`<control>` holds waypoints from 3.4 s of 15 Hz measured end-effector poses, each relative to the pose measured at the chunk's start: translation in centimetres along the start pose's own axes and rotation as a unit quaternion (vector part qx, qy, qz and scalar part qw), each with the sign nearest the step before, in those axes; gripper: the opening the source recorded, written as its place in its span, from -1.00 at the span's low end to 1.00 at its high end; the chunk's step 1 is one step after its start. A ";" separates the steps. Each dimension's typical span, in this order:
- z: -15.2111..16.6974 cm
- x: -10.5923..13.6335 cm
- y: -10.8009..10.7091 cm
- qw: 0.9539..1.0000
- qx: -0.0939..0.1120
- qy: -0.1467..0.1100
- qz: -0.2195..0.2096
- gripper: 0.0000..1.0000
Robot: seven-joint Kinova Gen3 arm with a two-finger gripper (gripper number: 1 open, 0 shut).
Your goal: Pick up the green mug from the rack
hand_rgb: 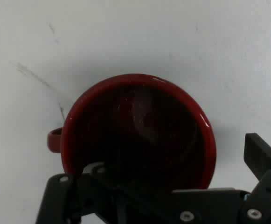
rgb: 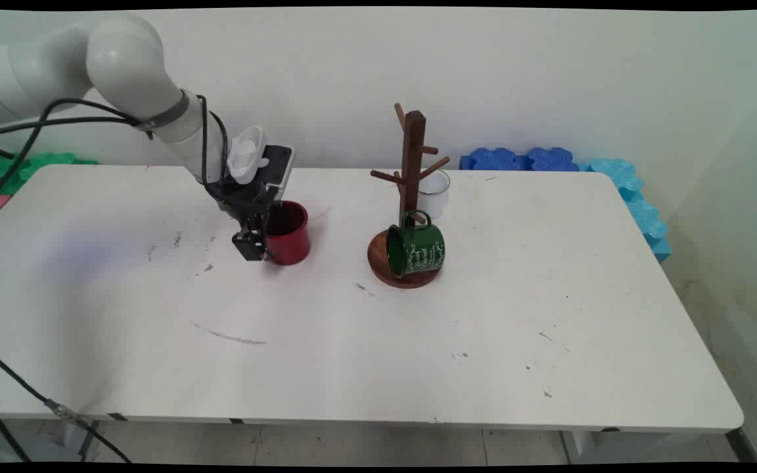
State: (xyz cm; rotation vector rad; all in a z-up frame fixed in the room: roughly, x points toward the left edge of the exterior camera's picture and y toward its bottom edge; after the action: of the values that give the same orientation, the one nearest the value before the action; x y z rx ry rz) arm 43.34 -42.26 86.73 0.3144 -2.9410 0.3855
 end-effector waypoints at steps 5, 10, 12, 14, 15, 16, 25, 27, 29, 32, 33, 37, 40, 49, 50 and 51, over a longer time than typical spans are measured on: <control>-1.5 0.3 0.6 1.000 0.005 0.005 -0.001 1.00; -3.5 0.9 1.2 1.000 0.013 0.017 -0.012 1.00; -4.6 1.4 1.6 0.999 0.019 0.026 -0.022 1.00; -6.0 2.1 2.2 0.998 0.024 0.038 -0.037 1.00; -6.5 2.5 2.5 0.998 0.025 0.044 -0.044 1.00; -7.0 2.9 2.9 0.997 0.026 0.050 -0.050 1.00; -12.2 8.3 7.1 0.986 0.023 0.120 -0.113 1.00; -13.1 9.3 7.7 0.984 0.022 0.132 -0.121 1.00; -14.2 10.6 8.4 0.980 0.022 0.146 -0.130 1.00; -15.3 12.0 9.2 0.977 0.022 0.161 -0.141 1.00; -15.6 12.4 9.4 0.975 0.023 0.165 -0.144 1.00; -16.5 13.5 10.2 0.972 0.026 0.177 -0.155 1.00; -17.0 14.1 10.7 0.969 0.029 0.183 -0.162 1.00; -17.7 14.9 11.2 0.965 0.036 0.190 -0.176 1.00; -17.7 15.0 11.2 0.965 0.037 0.190 -0.178 1.00; -17.7 15.0 11.2 0.964 0.038 0.190 -0.180 1.00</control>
State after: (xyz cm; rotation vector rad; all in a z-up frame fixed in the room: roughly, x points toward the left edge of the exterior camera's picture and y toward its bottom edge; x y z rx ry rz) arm 28.61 -29.70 103.76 0.6866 -2.4341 0.4476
